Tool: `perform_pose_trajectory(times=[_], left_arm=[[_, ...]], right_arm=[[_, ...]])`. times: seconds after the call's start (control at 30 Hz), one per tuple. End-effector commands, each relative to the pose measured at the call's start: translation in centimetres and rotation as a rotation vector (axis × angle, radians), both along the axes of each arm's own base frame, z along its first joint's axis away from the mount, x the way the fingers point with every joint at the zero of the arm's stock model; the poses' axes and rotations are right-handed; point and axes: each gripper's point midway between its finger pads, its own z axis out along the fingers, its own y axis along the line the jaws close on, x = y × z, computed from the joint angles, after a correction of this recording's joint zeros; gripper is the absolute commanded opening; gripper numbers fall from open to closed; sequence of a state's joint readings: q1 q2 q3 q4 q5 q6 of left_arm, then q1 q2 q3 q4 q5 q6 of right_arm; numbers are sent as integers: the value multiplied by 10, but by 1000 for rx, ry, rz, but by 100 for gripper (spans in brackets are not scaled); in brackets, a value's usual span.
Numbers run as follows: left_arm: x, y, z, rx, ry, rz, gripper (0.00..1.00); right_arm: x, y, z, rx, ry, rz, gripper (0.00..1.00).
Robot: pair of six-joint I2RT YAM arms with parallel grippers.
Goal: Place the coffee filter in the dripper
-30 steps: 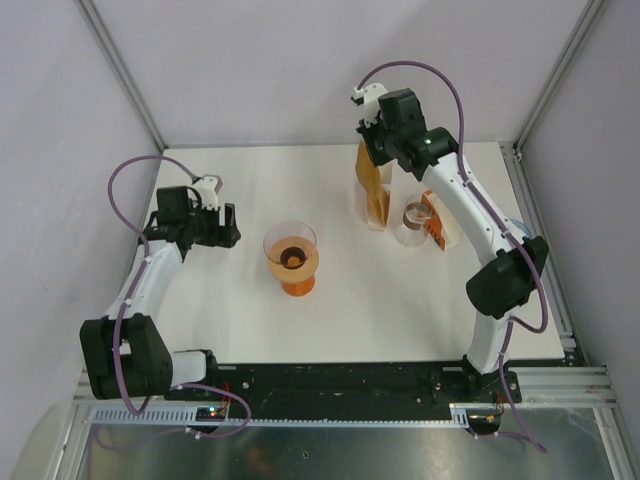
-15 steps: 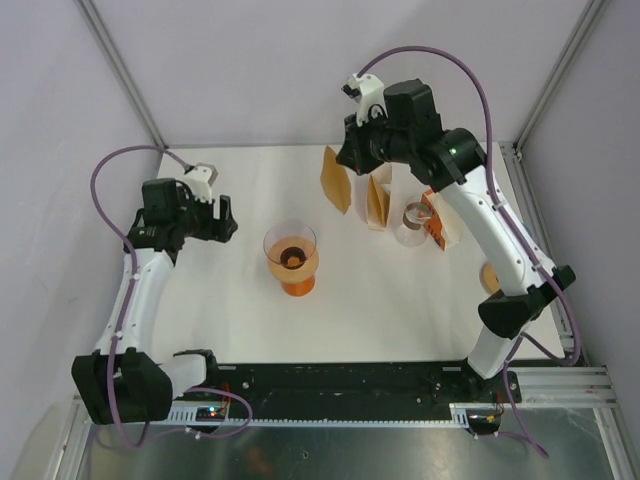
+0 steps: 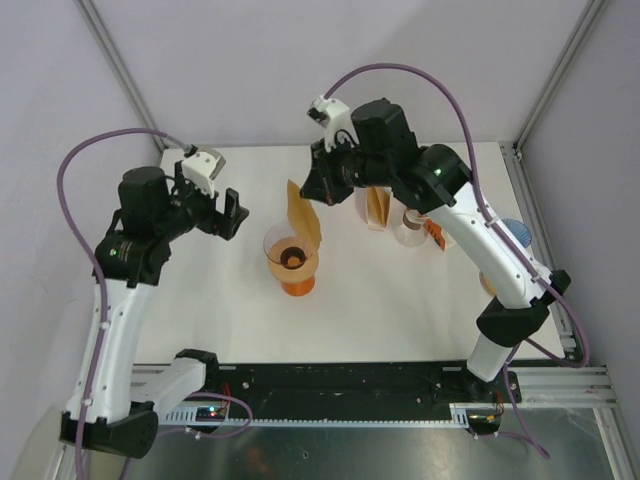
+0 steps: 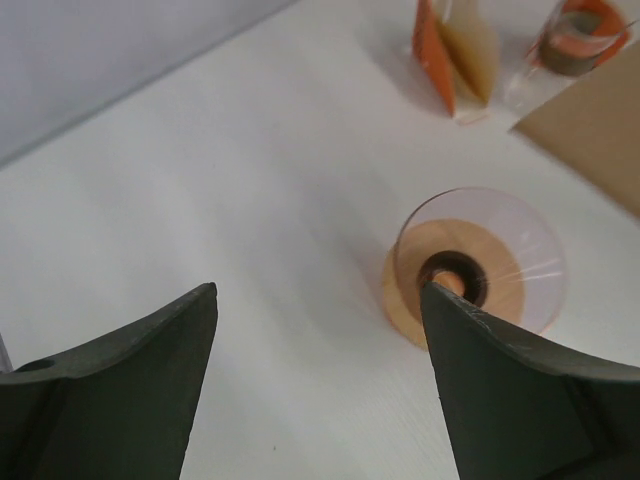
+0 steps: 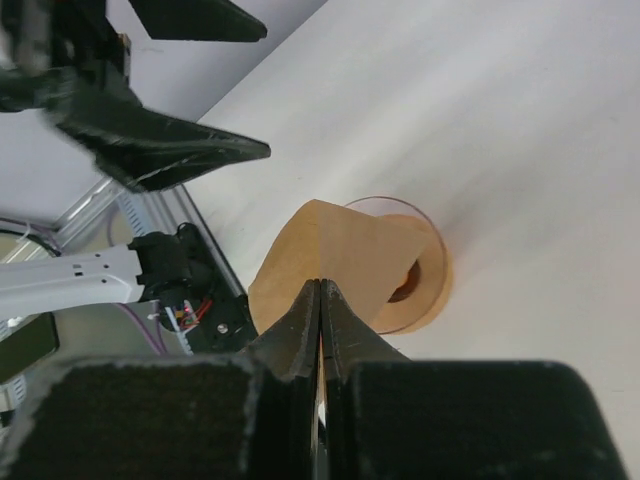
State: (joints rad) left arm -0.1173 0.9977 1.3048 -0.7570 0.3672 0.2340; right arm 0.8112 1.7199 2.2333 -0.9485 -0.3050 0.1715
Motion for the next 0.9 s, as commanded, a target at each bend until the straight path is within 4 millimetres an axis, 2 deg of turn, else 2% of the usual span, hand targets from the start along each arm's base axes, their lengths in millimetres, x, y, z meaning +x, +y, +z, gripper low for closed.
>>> perform_pose_trajectory(times=[0.0, 0.17, 0.33, 0.5, 0.6, 0.7, 0.87], left_arm=[[-32, -22, 51, -44, -113, -78, 88], [-44, -39, 75, -121, -131, -109, 91], [-54, -58, 80, -167, -107, -176, 90], [-54, -77, 63, -159, -47, -224, 90], [-42, -77, 44, -102, -16, -189, 88], [-33, -75, 31, -53, -2, -160, 79], [-24, -74, 20, -11, 12, -142, 65]], right_arm=[[-7, 17, 4, 27, 9, -24, 0], [-6, 28, -5, 38, 25, -76, 0], [-4, 33, -5, 98, 27, -133, 0], [-2, 36, -9, 101, 25, -168, 0], [-3, 37, -9, 99, 22, -172, 0], [-4, 37, -11, 90, 21, -173, 0], [-5, 36, -14, 80, 21, -165, 0]])
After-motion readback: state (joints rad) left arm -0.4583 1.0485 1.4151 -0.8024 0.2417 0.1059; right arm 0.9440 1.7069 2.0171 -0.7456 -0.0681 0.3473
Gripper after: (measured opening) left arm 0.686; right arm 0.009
